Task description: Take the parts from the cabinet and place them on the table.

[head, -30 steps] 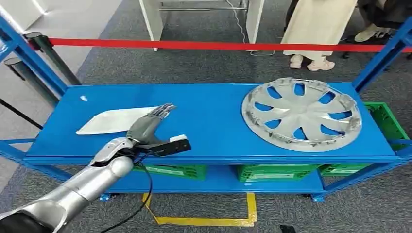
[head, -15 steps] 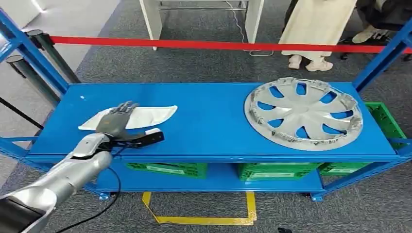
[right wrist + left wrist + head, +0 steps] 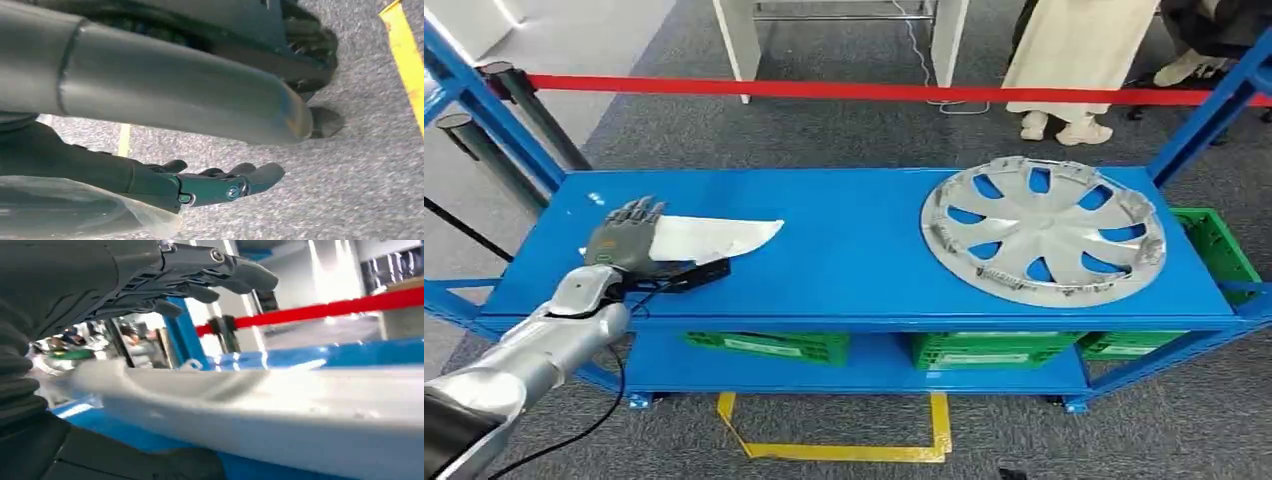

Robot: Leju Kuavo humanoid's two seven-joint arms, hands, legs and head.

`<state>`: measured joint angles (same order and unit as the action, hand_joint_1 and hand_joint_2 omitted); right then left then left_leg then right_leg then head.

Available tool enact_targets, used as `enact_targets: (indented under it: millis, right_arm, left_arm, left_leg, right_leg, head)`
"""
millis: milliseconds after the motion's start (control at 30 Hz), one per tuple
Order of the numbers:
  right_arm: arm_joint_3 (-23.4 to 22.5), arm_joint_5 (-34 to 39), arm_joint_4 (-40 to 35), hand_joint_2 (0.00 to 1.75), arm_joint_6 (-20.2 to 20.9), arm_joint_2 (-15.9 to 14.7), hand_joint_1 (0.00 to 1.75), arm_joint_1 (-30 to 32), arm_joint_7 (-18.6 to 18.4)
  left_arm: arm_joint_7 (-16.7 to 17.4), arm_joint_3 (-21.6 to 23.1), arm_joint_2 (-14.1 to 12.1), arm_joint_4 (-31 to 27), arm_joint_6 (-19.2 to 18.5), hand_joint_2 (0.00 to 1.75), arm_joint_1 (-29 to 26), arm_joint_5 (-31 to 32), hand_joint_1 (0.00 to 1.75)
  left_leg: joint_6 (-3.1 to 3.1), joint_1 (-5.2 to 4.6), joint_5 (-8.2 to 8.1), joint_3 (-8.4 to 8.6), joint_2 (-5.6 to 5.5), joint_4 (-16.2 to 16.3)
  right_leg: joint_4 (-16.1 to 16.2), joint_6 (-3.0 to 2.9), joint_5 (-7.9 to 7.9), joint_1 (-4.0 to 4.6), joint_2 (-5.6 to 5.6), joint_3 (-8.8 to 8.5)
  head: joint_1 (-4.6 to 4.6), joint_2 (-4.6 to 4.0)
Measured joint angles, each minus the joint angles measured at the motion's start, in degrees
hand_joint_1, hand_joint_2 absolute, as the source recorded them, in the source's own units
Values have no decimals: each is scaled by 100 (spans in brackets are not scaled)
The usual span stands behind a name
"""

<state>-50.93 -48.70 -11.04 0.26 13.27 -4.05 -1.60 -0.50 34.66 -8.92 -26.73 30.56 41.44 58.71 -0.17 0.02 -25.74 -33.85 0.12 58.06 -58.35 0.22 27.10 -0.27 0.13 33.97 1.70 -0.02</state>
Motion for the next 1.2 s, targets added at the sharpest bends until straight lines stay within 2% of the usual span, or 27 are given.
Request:
enact_targets:
  millis: [33,67,133,167,200,233,267,333,367,400,500,533,567,600,667,700,733,767,833,867,900,1000,1067,1100,1133,1167,1200]
  right_arm:
    - [-4,-7,0,0,2,13,0,-4,-7]
    - [-4,-11,0,0,4,13,0,-12,-11]
    - [-4,-17,0,0,17,15,0,-18,-46]
    - [-7,-20,0,0,20,15,0,-12,-59]
    - [-7,-24,0,0,17,15,0,1,-72]
    - [-9,-28,0,0,17,15,0,5,-74]
    - [-9,-28,0,0,20,15,0,5,-74]
    - [-9,-33,0,0,20,15,0,-7,-72]
    - [-9,-35,0,0,22,15,0,-3,-72]
    - [-9,-35,0,0,22,15,0,-14,-72]
    - [-9,-37,0,0,22,15,0,-11,-72]
    - [-9,-42,0,0,22,15,0,-12,-72]
    - [-9,-50,0,0,22,15,0,-12,-59]
    - [-9,-55,0,0,26,15,0,-18,-50]
    - [-9,-68,0,0,28,15,0,-21,-13]
    - [-9,-68,0,0,28,15,0,-17,0]
    - [-11,-68,0,0,28,15,0,-8,9]
    - [-18,-70,0,0,28,15,0,-8,13]
    - [-41,-70,0,0,28,15,0,-19,13]
    - [-44,-70,0,0,28,15,0,-25,13]
    - [-46,-70,0,0,28,15,0,-41,13]
    - [-57,-83,0,0,31,15,0,-31,-37]
    - [-77,-83,0,0,26,15,0,-31,-63]
    - [-83,-85,0,0,28,15,0,-36,-63]
    - [-87,-87,0,0,28,15,0,-42,-63]
    - [-92,-87,0,0,28,15,0,-43,-63]
    - [-94,-90,0,0,28,15,0,-40,-63]
  left_arm:
    - [11,-39,-20,20,46,175,-3,2,0]
    - [13,-81,-55,46,59,175,5,4,0]
    - [17,-164,-116,129,41,175,22,0,0]
    - [24,-197,-153,166,28,175,18,0,28]
    - [35,-227,-168,214,10,175,7,2,175]
    - [44,-247,-197,243,-25,175,3,11,175]
    - [48,-269,-223,267,-64,175,11,33,175]
    - [50,-338,-295,295,-169,175,52,57,175]
    - [50,-354,-310,319,-193,175,80,63,175]
    - [50,-367,-330,336,-217,175,101,63,175]
    - [50,-385,-361,378,-219,175,98,63,175]
    - [59,-389,-365,389,-301,175,115,82,175]
    - [87,-391,-378,402,-447,175,144,109,175]
    - [109,-393,-391,415,-552,175,168,129,175]
    - [192,-398,-420,483,-812,175,210,183,175]
    - [216,-400,-441,507,-887,175,214,194,175]
    - [265,-411,-463,525,-947,175,229,216,175]
    - [291,-426,-494,540,-978,175,242,269,175]
    - [341,-430,-535,559,-1010,175,274,325,175]
    - [354,-435,-555,566,-1021,175,292,352,175]
    - [358,-439,-586,577,-1023,175,313,358,175]
    - [361,-470,-634,610,-977,175,318,439,175]
    - [361,-474,-651,612,-916,175,314,503,175]
    - [354,-472,-675,614,-858,175,311,550,175]
    - [323,-474,-693,616,-763,175,303,581,175]
    - [265,-474,-708,618,-620,175,278,603,175]
    - [220,-474,-717,625,-544,175,249,605,175]
  left_leg:
    - [-28,16,-65,-18,-1,39]
    - [-58,17,-223,-89,-2,236]
    - [-111,34,-687,-463,-2,1143]
    - [-122,34,-842,-640,-2,1540]
    - [-126,36,-892,-759,-2,1808]
    - [-121,38,-780,-732,-2,1741]
    - [-108,37,-569,-614,-2,1455]
    - [-63,36,-7,-129,-2,388]
    - [-40,19,-8,6,-7,130]
    - [-27,1,-25,29,-10,16]
    - [19,-7,-48,-16,-12,29]
    - [73,51,-12,8,-9,-22]
    - [96,49,-9,10,-6,-24]
    - [121,50,-7,8,-7,-22]
    - [143,44,-14,3,0,-21]
    - [144,42,-15,4,2,-19]
    - [144,42,-15,8,1,-18]
    - [144,42,-15,12,0,-14]
    - [125,44,-30,31,-4,-4]
    - [103,43,-44,29,-8,13]
    - [67,-3,-51,-12,-11,39]
    - [10,19,-17,-19,-10,29]
    - [-53,37,-103,-37,-10,90]
    - [-77,38,-244,-108,-10,269]
    - [-100,46,-455,-262,-10,639]
    - [-121,50,-686,-491,-10,1161]
    - [-134,52,-836,-698,-10,1612]
  right_leg:
    - [21,-44,-27,-38,-9,-11]
    - [21,-72,-28,-34,-2,-7]
    - [20,-104,-23,-31,6,-6]
    - [20,-108,-20,-29,8,-6]
    - [19,-109,-20,-28,9,-7]
    - [18,-109,-19,-28,11,-10]
    - [15,-108,-19,-28,11,-10]
    - [13,-99,-13,-27,11,-31]
    - [7,-73,-5,-6,9,-13]
    - [-16,-48,-8,14,16,18]
    - [2,15,-30,7,-2,38]
    - [-25,52,25,9,1,82]
    - [-167,83,147,11,-2,149]
    - [-512,108,350,7,-2,299]
    - [-1436,131,736,-5,-3,729]
    - [-1741,139,818,-4,-3,876]
    - [-1786,142,759,-6,-4,900]
    - [-1571,135,585,-6,-5,802]
    - [-590,107,76,-12,-9,299]
    - [-141,93,-19,-17,-13,95]
    - [-36,86,71,4,-8,-34]
    - [-44,28,59,20,21,0]
    - [-7,-47,18,-24,14,-17]
    - [-7,-80,19,-25,16,-17]
    - [-7,-106,21,-24,14,-17]
    - [-8,-107,22,-22,16,-16]
    - [-9,-113,26,-22,17,-17]
  head:
    - [2,0]
    - [35,0]
    - [39,0]
    - [44,0]
    - [44,0]
    - [42,0]
    - [46,0]
    - [44,0]
    - [35,0]
    - [39,0]
    - [37,2]
    - [39,2]
    - [20,0]
    - [-7,2]
    - [-24,0]
    - [-26,2]
    - [-24,0]
    - [-31,0]
    - [-28,0]
    - [-26,0]
    - [-31,0]
    - [-20,0]
    - [-22,0]
    - [4,0]
    - [9,0]
    - [7,0]
    - [11,0]
